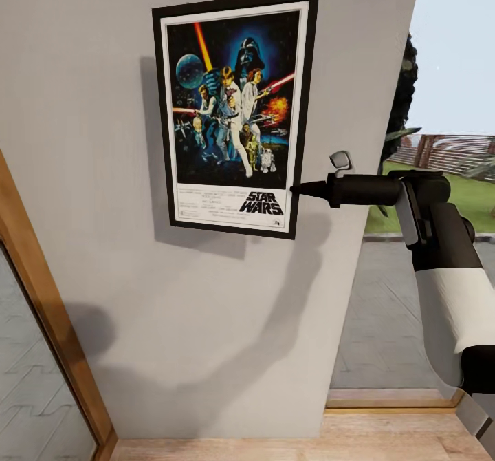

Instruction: Pick up the poster from the kitchen countertop and hang it on one of the wall nails in the kitchen.

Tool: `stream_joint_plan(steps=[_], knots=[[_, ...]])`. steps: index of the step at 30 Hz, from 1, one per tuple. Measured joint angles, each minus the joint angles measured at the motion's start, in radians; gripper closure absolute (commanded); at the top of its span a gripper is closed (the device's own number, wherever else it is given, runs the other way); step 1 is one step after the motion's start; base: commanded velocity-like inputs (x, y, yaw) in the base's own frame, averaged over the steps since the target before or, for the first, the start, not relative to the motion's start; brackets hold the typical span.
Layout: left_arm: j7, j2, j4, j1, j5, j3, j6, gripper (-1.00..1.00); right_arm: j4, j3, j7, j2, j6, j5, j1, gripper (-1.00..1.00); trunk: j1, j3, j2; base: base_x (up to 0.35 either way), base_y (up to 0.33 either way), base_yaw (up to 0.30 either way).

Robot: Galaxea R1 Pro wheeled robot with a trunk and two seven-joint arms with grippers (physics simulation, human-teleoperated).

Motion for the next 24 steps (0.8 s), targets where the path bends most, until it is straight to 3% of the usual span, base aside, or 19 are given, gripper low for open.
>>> stream_joint_plan(steps=[6,13,24], knots=[[0.0,0.0,0.0,0.0,0.0,0.0,0.0,-1.0,0.0,-0.001,0.0,0.0,0.0,0.0,0.0,1.0,0.0,0.0,0.0,0.019,0.0,0.0],[-0.002,0.008,0.0,0.0,0.001,0.0,0.0,-1.0,-0.001,-0.001,0.0,0.0,0.0,0.0,0.0,1.0,0.0,0.0,0.0,0.184,0.0,0.0],[-0.044,0.012,-0.002,0.0,0.0,0.001,0.001,-1.0,-0.002,-0.001,0.0,0.0,0.0,0.0,0.0,1.0,0.0,0.0,0.0,0.039,0.047,0.0]])
